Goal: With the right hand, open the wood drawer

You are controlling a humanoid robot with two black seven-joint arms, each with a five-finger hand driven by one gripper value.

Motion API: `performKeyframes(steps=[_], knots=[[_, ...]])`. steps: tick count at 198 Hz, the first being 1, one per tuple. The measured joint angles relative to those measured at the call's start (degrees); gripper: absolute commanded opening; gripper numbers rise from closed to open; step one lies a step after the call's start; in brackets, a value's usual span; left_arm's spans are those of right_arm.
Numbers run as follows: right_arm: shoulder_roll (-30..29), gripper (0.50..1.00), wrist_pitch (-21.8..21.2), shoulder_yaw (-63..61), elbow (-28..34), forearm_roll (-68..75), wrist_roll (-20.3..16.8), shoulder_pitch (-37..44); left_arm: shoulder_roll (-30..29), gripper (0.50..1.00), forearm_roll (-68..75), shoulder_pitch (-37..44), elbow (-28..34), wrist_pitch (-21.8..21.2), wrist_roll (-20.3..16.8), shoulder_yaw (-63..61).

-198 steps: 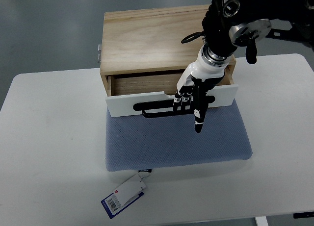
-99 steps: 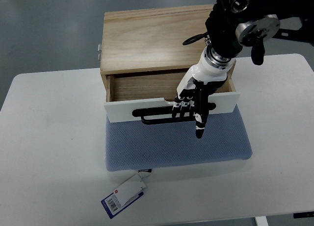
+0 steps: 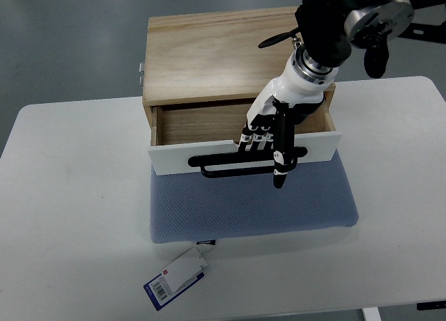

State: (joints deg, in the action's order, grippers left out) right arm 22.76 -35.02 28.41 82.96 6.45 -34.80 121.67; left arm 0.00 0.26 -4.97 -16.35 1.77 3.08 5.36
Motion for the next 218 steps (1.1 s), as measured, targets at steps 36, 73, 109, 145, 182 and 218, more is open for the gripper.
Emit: performKeyframes(steps=[36, 73, 109, 145, 182, 218], knots=[[6.6, 0.944, 0.0, -8.51, -6.48, 0.83, 0.45, 1.43, 0.0, 1.0, 0.0, 0.02, 0.0, 0.0, 0.0, -0.02], [13.53, 0.944, 0.03, -19.18, -18.26, 0.73, 2.85, -5.15, 0.0, 1.0, 0.0, 0.01, 0.0, 0.0, 0.0, -0.28], [18.31, 0.944, 0.03, -37.89, -28.66, 0.28, 7.44, -21.22, 0.0, 1.0, 0.05, 0.02, -0.16, 0.01, -0.01, -0.46], [17.02, 0.944, 5.7, -60.18, -36.1, 0.24, 12.73, -40.1, 0.0, 1.0, 0.11, 0.03, -0.19, -0.02, -0.01, -0.52], [9.63, 0.944, 10.74, -79.82, -44.99, 0.57, 18.84, -55.97, 0.0, 1.0, 0.11, 0.07, -0.19, -0.05, 0.0, -0.53], [0.49, 0.946, 10.9, -94.92, -52.46, 0.67, 22.9, -64.77, 0.0, 1.0, 0.12, 0.13, -0.19, -0.26, 0.0, -0.53]])
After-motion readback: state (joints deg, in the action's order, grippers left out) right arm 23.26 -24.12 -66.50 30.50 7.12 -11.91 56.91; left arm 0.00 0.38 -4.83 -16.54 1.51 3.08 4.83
